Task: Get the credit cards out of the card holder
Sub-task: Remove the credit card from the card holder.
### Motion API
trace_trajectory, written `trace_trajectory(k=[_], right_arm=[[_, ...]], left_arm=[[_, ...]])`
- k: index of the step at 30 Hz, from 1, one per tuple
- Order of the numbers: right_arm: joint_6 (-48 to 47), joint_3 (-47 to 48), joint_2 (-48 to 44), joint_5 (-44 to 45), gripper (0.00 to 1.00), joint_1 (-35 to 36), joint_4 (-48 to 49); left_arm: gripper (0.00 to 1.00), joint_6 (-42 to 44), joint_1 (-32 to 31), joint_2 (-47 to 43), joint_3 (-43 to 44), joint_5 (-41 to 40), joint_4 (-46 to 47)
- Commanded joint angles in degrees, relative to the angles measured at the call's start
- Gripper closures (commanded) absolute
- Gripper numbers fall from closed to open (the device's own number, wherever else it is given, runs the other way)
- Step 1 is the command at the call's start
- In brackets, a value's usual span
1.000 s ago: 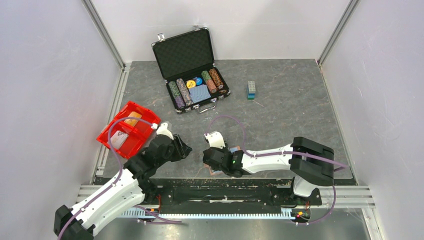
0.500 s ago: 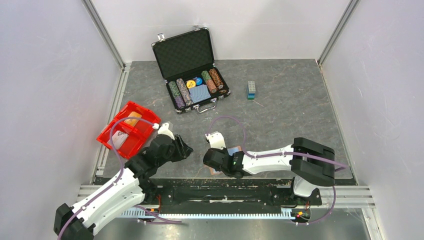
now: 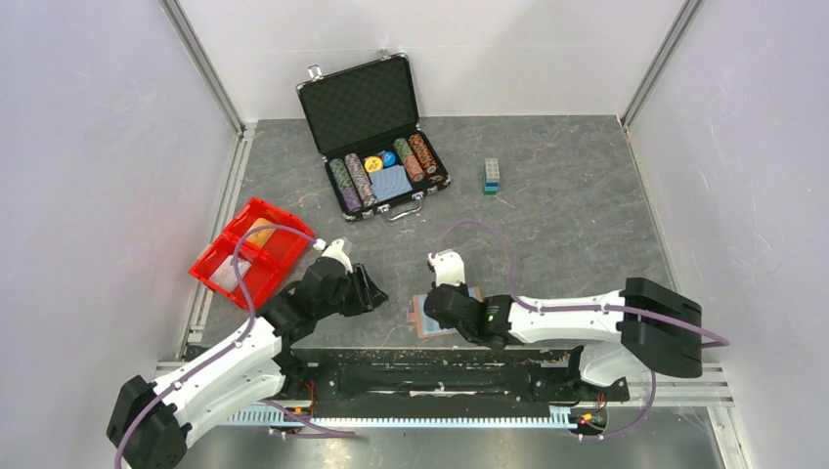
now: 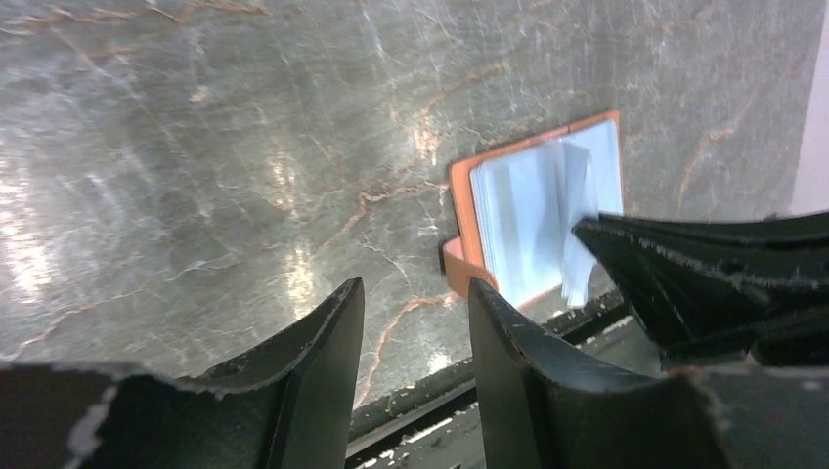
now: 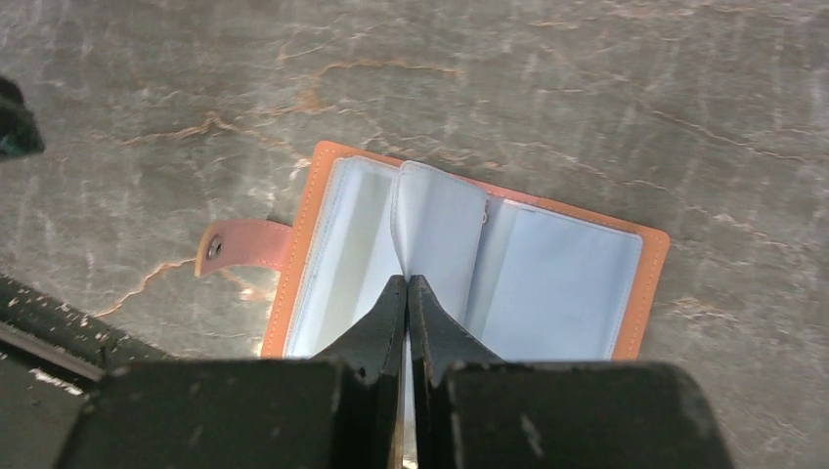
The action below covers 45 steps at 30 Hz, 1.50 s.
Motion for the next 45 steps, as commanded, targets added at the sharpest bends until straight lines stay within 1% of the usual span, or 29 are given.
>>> trace_trajectory(k=[1, 4, 6, 9, 11, 14, 17, 19, 21, 24, 26, 27, 30, 35, 38, 40, 45], right_arm=[[-0.38, -3.63, -3.77, 1.45, 1.0, -2.62, 2.79], [0.14, -7.3, -6.93, 0.72, 0.98, -4.7, 3.23], [-0.03, -9.81, -9.51, 0.1, 0.9, -5.63, 4.84], [0.47, -12.8, -11.74, -1.1, 0.87, -7.3, 5.65], [0.57, -14.26, -13.51, -0.87, 0.85, -8.05, 5.63], [0.29, -16.36, -16.55, -0.62, 0.78, -9.81, 5.4], [-0.36, -18.38, -20.07, -0.5, 0.76, -11.74, 4.85], [-0.54, -20.0, -22.25, -0.8, 0.78, -13.04, 4.84], [-0.94, -21.55, -24.42, -1.34, 0.83, -14.07, 5.45], [-1.88, -23.04, -26.58, -2.26, 0.94, -15.3, 5.91], [-2.5, -23.76, -27.85, -2.94, 0.99, -16.11, 6.11], [-2.76, -24.1, -28.54, -3.36, 1.0, -16.46, 6.31], [-3.8, -25.31, -30.32, -4.77, 1.0, -17.33, 7.53], [-4.84, -25.5, -31.15, -7.27, 1.0, -17.84, 7.81], [-4.9, -25.33, -31.58, -8.1, 1.0, -17.92, 7.83], [-4.81, -25.49, -31.93, -8.32, 1.0, -17.97, 9.45], [-4.77, -26.26, -31.9, -9.58, 1.0, -18.01, 10.86]], left_arm=[[0.5, -0.07, -0.22, 3.53, 0.77, 6.44, 7.35], [0.5, 0.52, -0.22, 6.92, 1.95, 8.7, 8.5], [0.51, 0.38, -0.37, 8.95, 2.51, 10.16, 10.24], [0.53, -0.2, -1.35, 11.4, 3.51, 11.49, 13.3], [0.53, -0.19, -2.65, 12.96, 4.99, 10.93, 13.73], [0.54, -0.02, -4.83, 15.91, 7.31, 9.35, 13.73], [0.53, 0.11, -7.32, 20.08, 9.77, 7.99, 13.86], [0.52, 0.74, -9.75, 23.32, 11.28, 7.71, 15.49], [0.49, 1.03, -11.8, 26.84, 12.36, 7.93, 17.95], [0.46, 0.54, -13.92, 32.47, 13.64, 9.39, 24.95], [0.43, 1.19, -15.19, 36.12, 15.47, 9.51, 27.38], [0.42, 1.82, -15.68, 37.83, 16.7, 9.79, 28.24], [0.38, 3.57, -17.0, 43.38, 20.56, 10.63, 29.97], [0.34, 5.16, -17.71, 49.73, 24.16, 7.94, 29.46], [0.34, 5.64, -17.71, 52.41, 25.47, 6.35, 27.39], [0.34, 5.71, -17.71, 53.09, 24.99, 5.48, 27.67], [0.37, 5.74, -17.71, 54.63, 24.81, 3.35, 26.98]])
